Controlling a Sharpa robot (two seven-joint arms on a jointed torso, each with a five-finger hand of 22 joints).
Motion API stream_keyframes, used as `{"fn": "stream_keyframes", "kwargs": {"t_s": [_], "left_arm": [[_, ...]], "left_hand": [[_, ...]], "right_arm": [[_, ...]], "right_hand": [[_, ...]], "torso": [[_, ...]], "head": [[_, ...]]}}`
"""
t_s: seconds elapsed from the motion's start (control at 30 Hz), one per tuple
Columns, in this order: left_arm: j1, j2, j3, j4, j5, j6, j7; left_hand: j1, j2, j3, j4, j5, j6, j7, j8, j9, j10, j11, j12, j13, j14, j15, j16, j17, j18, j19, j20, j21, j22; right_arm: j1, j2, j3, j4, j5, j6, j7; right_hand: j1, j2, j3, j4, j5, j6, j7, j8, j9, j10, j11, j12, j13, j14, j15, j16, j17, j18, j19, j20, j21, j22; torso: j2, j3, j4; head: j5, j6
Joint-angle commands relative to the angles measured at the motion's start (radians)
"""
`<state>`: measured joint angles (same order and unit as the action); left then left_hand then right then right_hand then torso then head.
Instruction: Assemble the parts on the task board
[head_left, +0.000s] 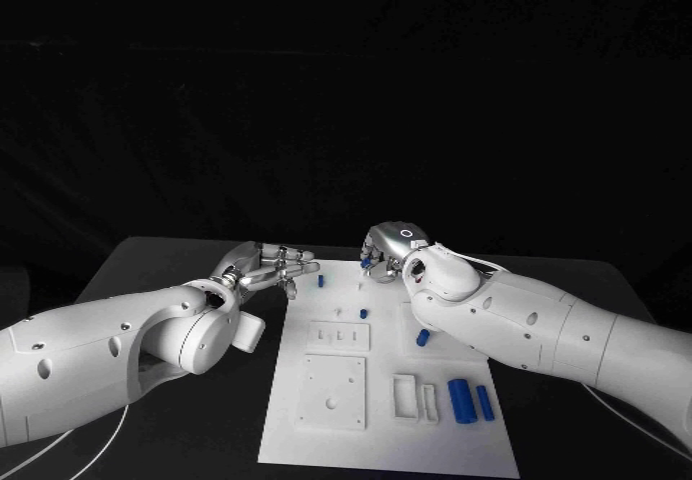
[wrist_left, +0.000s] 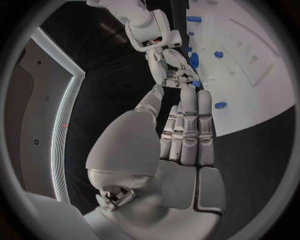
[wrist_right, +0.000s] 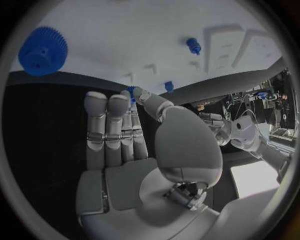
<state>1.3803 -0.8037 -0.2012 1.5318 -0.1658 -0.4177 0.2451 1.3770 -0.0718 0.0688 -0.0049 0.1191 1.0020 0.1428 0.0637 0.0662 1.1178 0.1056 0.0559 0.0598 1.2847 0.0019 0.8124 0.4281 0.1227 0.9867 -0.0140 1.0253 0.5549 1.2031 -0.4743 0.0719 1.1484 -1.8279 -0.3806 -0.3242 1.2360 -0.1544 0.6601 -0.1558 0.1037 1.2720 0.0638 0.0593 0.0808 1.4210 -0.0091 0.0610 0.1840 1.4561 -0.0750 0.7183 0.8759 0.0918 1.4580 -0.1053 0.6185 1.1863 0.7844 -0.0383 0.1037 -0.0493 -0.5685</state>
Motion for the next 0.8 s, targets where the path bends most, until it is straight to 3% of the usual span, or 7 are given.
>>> {"fn": "stream_keyframes", "kwargs": {"t_s": [0.03,0.17,0.4,0.63,0.8], "left_arm": [[0.003,0.003,0.001,0.002,0.002,0.023,0.003],[0.004,0.003,0.001,0.004,0.002,0.023,0.002],[0.006,0.004,0.001,0.004,0.002,0.023,0.000],[0.006,0.005,0.001,0.000,0.002,0.024,-0.001],[0.006,0.006,0.001,-0.002,0.002,0.025,-0.002]], "left_hand": [[-0.001,-0.001,0.000,0.006,0.000,-0.006,0.002,-0.001,-0.001,-0.008,-0.001,0.003,0.000,0.001,0.006,-0.004,-0.001,0.009,0.002,0.005,0.001,-0.001],[0.001,-0.003,0.001,0.008,0.001,-0.008,0.003,-0.001,-0.001,-0.009,-0.001,0.003,0.000,0.002,0.007,-0.004,-0.002,0.010,0.002,0.005,0.002,-0.002],[0.002,-0.005,0.002,0.010,0.000,-0.010,0.004,-0.001,-0.001,-0.010,0.000,0.003,0.000,0.002,0.007,-0.003,-0.002,0.011,0.002,0.006,0.004,-0.005],[0.002,-0.006,0.002,0.013,0.000,-0.012,0.004,-0.001,-0.001,-0.011,0.000,0.003,0.000,0.002,0.007,-0.002,-0.003,0.011,0.001,0.006,0.006,-0.008],[0.002,-0.006,0.002,0.013,0.000,-0.012,0.004,-0.001,-0.001,-0.011,0.000,0.003,0.000,0.002,0.007,-0.002,-0.003,0.011,0.001,0.006,0.006,-0.008]], "right_arm": [[0.000,0.004,0.000,-0.005,0.000,0.016,0.014],[0.000,0.008,0.000,-0.009,0.002,0.019,0.017],[0.000,0.012,0.000,-0.013,0.003,0.026,0.017],[0.000,0.009,0.000,-0.012,0.003,0.043,0.016],[0.000,0.007,-0.001,-0.007,0.002,0.053,0.018]], "right_hand": [[-0.002,0.004,0.001,-0.004,0.007,0.009,0.000,0.005,0.080,0.005,0.001,0.003,-0.001,0.001,-0.007,-0.001,0.000,0.007,0.008,0.000,-0.006,0.003],[-0.003,0.005,-0.002,-0.006,0.012,0.009,0.000,0.005,0.081,0.004,0.001,0.003,-0.001,0.001,-0.007,-0.001,-0.001,0.007,0.010,0.000,-0.010,0.010],[-0.004,0.005,-0.004,-0.009,0.016,0.010,0.000,0.005,0.081,0.005,0.001,0.003,0.000,0.001,-0.007,0.000,-0.001,0.007,0.012,0.000,-0.015,0.017],[-0.006,0.005,-0.009,-0.013,0.032,0.011,0.000,0.005,0.081,0.007,0.000,0.003,0.001,0.001,-0.008,-0.001,-0.002,0.006,0.016,-0.001,-0.015,0.028],[-0.007,0.005,-0.012,-0.017,0.042,0.012,-0.001,0.005,0.081,0.007,0.000,0.003,0.003,0.001,-0.008,-0.001,-0.002,0.007,0.018,-0.001,-0.021,0.039]], "torso": [[0.005,-0.0017,0.0066],[0.007,-0.0004,0.0041],[0.013,-0.0028,0.0080],[0.012,-0.0026,0.0037],[0.012,-0.0026,0.0052]], "head": [[0.001,-0.003],[0.007,-0.008],[0.009,-0.006],[0.014,-0.019],[0.008,-0.024]]}}
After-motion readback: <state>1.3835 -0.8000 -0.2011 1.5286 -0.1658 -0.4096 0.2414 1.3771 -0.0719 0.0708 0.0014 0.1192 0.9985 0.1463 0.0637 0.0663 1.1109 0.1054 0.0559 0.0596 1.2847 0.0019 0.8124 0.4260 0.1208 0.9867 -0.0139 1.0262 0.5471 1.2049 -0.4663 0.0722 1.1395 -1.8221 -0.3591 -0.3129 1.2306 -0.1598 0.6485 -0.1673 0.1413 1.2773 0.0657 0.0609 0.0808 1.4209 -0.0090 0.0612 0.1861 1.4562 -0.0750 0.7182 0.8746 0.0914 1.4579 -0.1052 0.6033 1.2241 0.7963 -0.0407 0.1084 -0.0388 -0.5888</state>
